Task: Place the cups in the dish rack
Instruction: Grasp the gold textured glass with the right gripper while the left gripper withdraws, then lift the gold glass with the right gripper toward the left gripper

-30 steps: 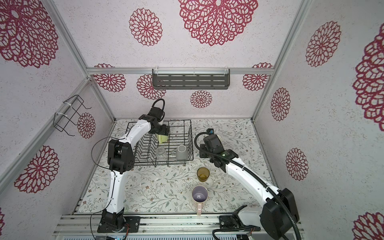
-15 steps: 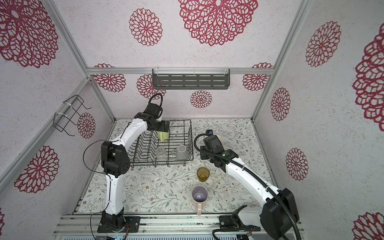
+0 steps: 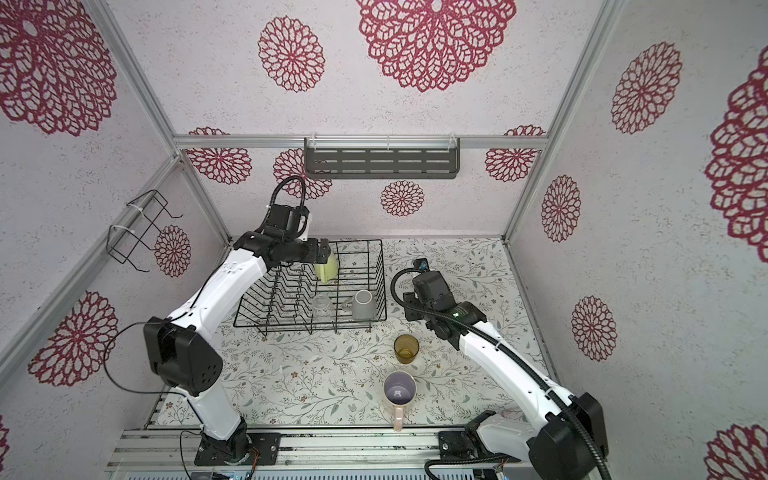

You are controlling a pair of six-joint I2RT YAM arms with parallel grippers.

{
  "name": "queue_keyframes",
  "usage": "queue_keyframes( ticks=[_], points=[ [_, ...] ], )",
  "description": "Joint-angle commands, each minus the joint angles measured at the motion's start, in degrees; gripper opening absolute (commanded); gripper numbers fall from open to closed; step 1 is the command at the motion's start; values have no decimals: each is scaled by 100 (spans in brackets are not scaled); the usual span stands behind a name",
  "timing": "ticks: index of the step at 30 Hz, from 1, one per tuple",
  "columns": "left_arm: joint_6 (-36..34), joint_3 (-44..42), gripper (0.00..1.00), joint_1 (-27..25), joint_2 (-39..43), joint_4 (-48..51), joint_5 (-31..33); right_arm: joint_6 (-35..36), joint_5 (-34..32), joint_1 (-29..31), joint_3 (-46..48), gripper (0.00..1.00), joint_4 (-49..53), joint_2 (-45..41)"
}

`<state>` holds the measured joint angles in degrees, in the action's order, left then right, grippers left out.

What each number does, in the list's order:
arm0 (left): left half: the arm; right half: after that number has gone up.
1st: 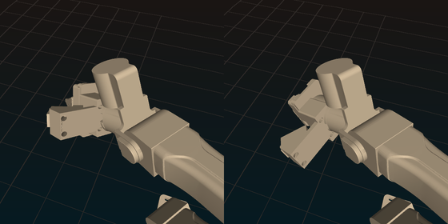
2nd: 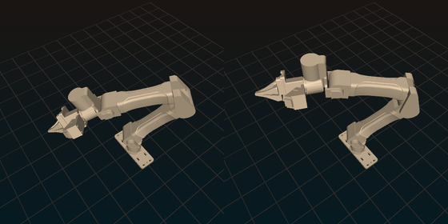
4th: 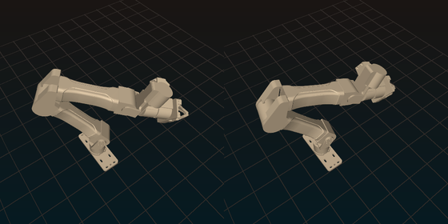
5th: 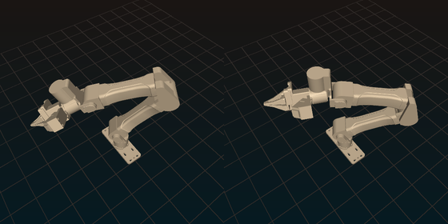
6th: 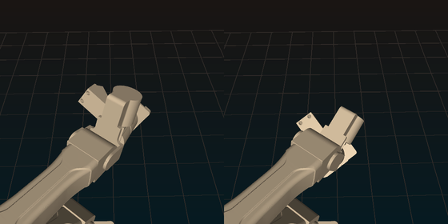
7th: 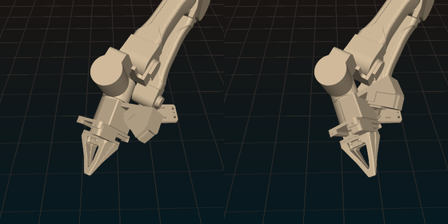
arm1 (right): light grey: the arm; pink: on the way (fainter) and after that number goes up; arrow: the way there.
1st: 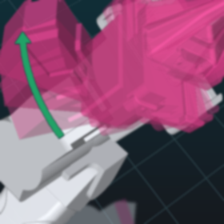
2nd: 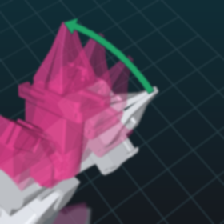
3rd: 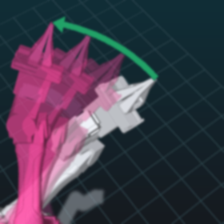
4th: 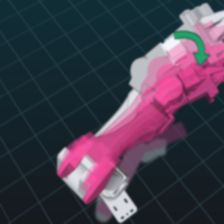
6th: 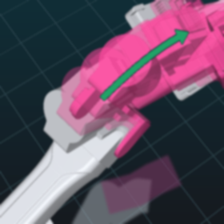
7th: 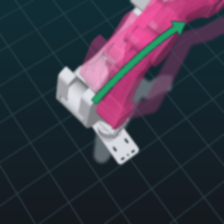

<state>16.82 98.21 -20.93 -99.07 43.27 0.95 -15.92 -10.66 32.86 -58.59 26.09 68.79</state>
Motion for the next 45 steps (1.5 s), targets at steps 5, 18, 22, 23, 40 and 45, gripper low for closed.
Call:
queue_keyframes(
  ticks=[5,18,22,23,40,45],
  points=[
    [612,-1631,97,-206,1681,-1020,-85,133,589,-42,66,54,514,45],
    [1027,-3690,99,-238,3637,-840,301,-282,961,-43,667,57,883,455],
    [1072,-3906,99,-244,3847,-833,438,-445,1140,-33,881,59,684,754],
    [1078,-3906,98,-245,3872,-827,445,-459,1161,-34,955,58,615,811],
    [1245,-3601,97,-243,3930,-191,920,-649,876,-25,1361,1,152,508],
    [1294,-3664,97,-245,4106,-418,458,-685,709,-25,1357,0,-14,-95]
  ],
)
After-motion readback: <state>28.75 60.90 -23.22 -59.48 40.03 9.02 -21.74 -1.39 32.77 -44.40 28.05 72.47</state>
